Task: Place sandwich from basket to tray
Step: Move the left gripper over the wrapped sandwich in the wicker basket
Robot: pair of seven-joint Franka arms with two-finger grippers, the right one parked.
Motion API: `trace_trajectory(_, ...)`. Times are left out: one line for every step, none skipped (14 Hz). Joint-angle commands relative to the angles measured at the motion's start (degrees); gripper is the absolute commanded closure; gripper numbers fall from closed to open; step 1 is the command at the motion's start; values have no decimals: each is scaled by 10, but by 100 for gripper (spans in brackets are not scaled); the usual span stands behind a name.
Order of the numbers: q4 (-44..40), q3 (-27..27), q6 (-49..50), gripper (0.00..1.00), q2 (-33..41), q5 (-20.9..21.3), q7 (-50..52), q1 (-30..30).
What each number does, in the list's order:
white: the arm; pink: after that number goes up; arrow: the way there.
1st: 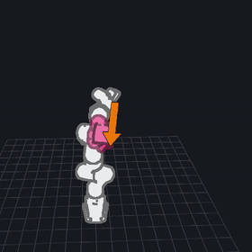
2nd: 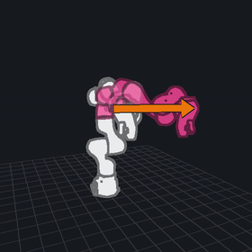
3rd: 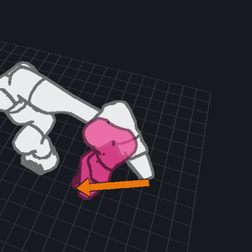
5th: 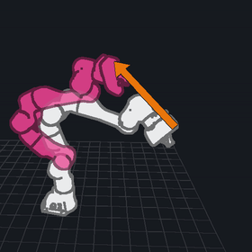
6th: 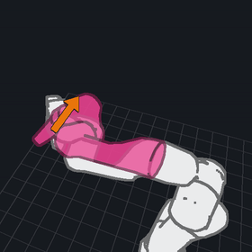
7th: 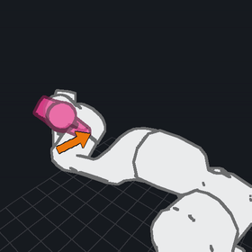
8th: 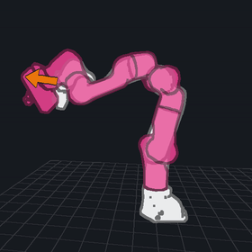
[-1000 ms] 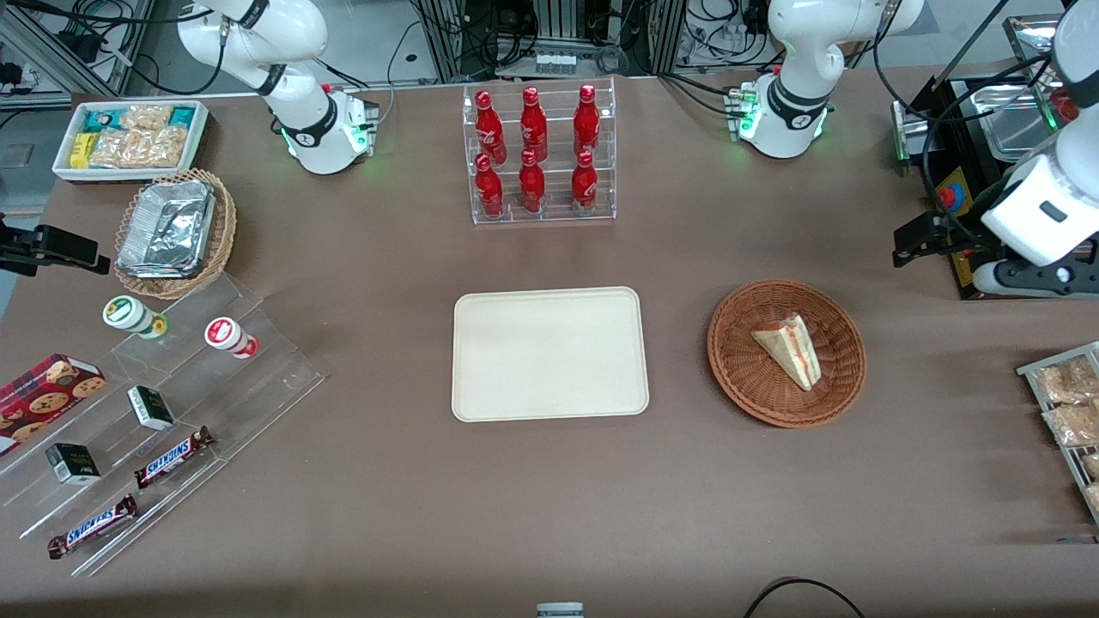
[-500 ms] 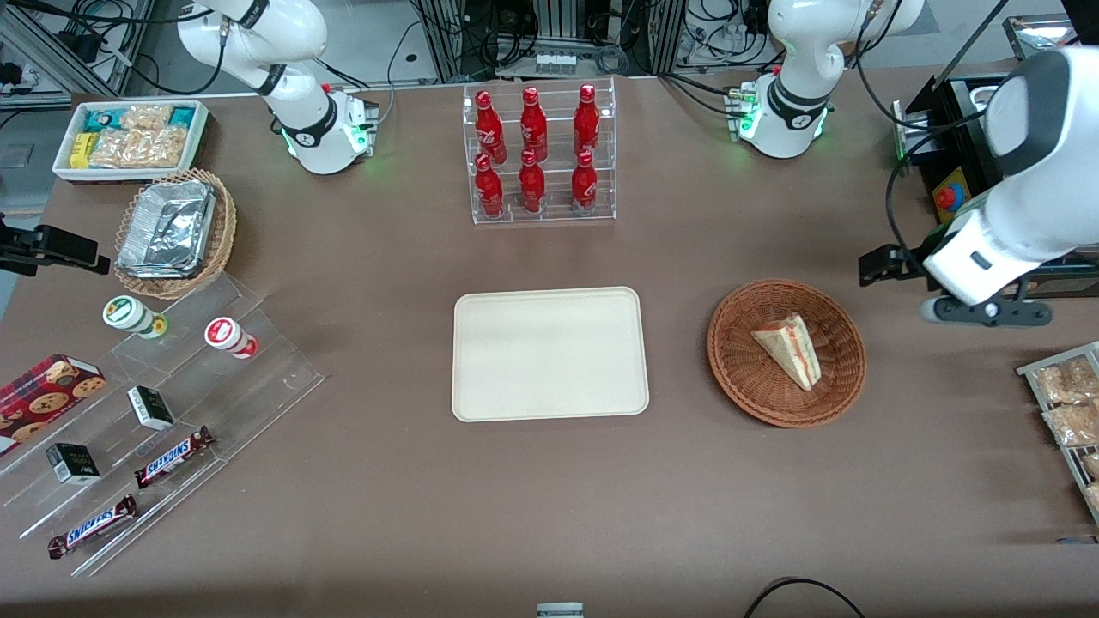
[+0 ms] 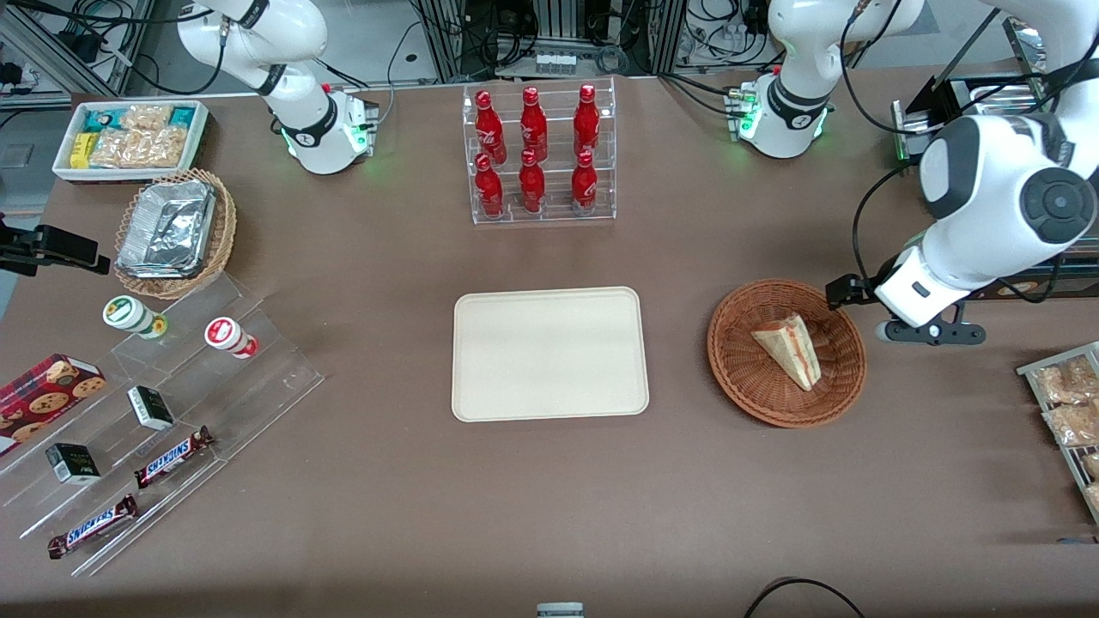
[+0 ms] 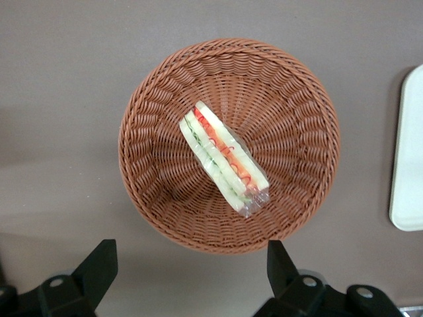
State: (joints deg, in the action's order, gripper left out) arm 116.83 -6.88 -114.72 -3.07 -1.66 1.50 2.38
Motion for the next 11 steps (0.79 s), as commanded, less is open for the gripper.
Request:
trace_trajectory(50,-3,-50,0,21,5,73,-4)
trace_trajectory(66,-5,-74,0,25,5,102,-5)
trace_trajectory(80,-6,-94,0,27,5,131,-6)
trace_trajectory(86,-8,-106,0,26,5,166,-7)
trace_trajectory(86,-8,-110,0,23,5,196,-15)
trace_trajectory(86,-8,-116,0,20,5,222,-24)
trace_trajectory(88,-8,-125,0,18,5,244,-25)
trace_trajectory(88,-8,-132,0,13,5,271,-27)
trace_trajectory(88,-8,-139,0,8,5,295,-30)
trace_trajectory(89,-9,-146,0,3,5,324,-39)
trace_trajectory(89,-9,-149,0,-5,5,345,-42)
